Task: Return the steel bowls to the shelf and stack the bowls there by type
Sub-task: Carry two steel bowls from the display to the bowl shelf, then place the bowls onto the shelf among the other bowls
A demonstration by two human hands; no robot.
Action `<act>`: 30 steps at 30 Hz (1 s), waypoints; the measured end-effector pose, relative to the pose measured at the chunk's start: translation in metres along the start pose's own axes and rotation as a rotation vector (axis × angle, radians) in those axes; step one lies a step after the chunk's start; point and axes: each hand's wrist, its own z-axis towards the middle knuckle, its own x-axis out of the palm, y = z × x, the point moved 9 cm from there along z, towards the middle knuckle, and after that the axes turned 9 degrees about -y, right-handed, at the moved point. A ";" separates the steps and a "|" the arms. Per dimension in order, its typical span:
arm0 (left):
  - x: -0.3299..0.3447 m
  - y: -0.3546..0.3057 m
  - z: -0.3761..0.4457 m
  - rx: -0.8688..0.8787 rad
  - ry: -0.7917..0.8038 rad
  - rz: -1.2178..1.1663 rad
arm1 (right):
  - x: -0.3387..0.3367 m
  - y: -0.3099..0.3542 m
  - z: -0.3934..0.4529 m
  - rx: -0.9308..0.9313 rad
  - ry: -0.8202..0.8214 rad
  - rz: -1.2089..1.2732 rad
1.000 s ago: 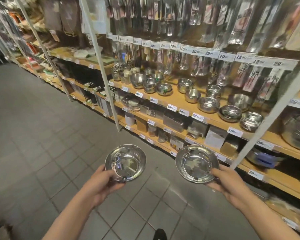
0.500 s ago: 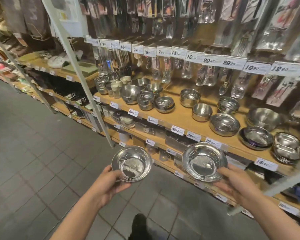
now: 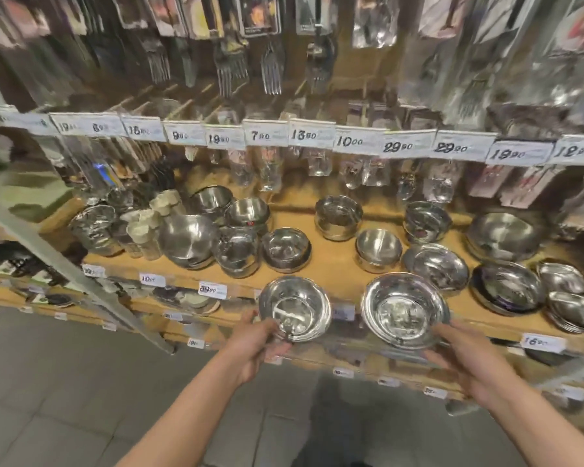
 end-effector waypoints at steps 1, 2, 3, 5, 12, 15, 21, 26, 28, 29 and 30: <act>0.011 -0.003 0.013 -0.012 0.018 0.017 | 0.004 0.001 0.008 0.011 -0.012 0.011; 0.021 -0.006 0.025 -0.022 0.038 0.031 | 0.008 0.001 0.016 0.025 -0.022 0.030; 0.032 -0.009 0.035 -0.025 0.052 0.042 | 0.011 0.002 0.023 0.037 -0.033 0.044; 0.052 -0.013 0.054 -0.048 0.065 0.051 | 0.015 0.003 0.042 0.055 -0.046 0.051; 0.096 -0.011 0.101 -0.109 0.061 0.076 | 0.024 0.004 0.102 0.092 -0.093 -0.010; 0.106 -0.009 0.115 -0.098 0.058 0.102 | 0.034 0.008 0.119 0.097 -0.081 -0.034; 0.109 0.003 0.136 -0.084 0.009 0.132 | 0.065 0.007 0.145 0.083 -0.036 -0.081; 0.114 0.003 0.145 -0.032 0.054 0.211 | 0.094 0.002 0.157 0.081 -0.047 -0.110; 0.117 0.001 0.145 -0.001 0.112 0.305 | 0.105 -0.001 0.158 0.084 -0.042 -0.105; 0.117 -0.003 0.146 0.032 0.125 0.381 | 0.109 -0.003 0.158 0.088 -0.036 -0.101; 0.116 -0.008 0.147 0.072 0.119 0.468 | 0.113 -0.005 0.159 0.093 -0.031 -0.098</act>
